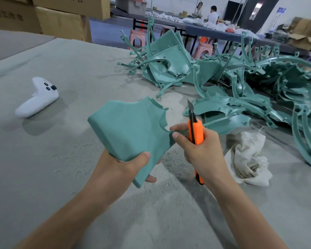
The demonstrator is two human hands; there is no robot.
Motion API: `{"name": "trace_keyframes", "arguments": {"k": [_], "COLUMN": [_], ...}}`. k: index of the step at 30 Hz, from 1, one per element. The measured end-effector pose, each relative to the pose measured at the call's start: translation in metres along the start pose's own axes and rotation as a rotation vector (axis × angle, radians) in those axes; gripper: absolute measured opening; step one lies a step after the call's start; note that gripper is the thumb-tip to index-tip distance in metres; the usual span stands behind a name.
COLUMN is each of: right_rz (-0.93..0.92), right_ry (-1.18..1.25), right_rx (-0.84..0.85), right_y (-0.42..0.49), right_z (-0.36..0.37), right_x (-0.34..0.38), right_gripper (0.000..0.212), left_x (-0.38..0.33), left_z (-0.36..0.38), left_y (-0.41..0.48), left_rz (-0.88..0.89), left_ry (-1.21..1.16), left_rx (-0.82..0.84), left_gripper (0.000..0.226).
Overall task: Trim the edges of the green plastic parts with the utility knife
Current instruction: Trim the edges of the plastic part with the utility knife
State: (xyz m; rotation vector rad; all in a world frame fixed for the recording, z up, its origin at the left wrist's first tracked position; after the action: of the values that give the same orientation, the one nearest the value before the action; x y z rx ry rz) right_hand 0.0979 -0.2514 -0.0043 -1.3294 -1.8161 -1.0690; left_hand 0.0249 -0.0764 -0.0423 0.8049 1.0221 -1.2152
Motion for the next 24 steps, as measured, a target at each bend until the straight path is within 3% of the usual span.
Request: {"name": "trace_keyframes", "arguments": {"k": [8,12,16,19,24], "right_rz": [0.007,-0.007,-0.049,-0.009,0.002], "right_ry": [0.167,0.245,0.392,0.269,-0.047], "right_rx": [-0.041,-0.045,-0.12,-0.262,-0.308], "right_y": [-0.002,-0.004,-0.004,-0.004,0.0], "right_z": [-0.004,-0.007,-0.025,-0.049,-0.058], "right_x": [0.005,0.009,0.013,0.004,-0.002], "right_gripper": [0.028,0.025,0.016,0.024,0.012], "left_x": [-0.005,-0.006,-0.009,-0.013,-0.016], "left_z": [0.007,0.01,0.003,-0.006,-0.009], "left_y": [-0.001,-0.002,0.001,0.003,0.002], "left_rz": [-0.008,-0.027,0.005,0.049,0.112], "left_ry": [-0.095,-0.172,-0.179,-0.165,-0.075], "left_rx": [0.048,0.076,0.032,-0.012,-0.04], "left_gripper": [0.045,0.047,0.033,0.026,0.024]}}
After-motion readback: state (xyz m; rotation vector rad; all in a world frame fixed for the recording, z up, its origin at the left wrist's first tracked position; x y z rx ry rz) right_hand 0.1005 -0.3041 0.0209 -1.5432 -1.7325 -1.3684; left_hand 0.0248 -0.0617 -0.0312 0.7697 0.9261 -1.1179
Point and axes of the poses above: each hand's wrist, its own y-axis towards the middle knuckle, its own z-axis out of the palm, x = y × z, the point moved 10 cm from there along y, towards the middle knuckle, and after that the axes turned 14 degrees about -y, right-handed, at the moved point
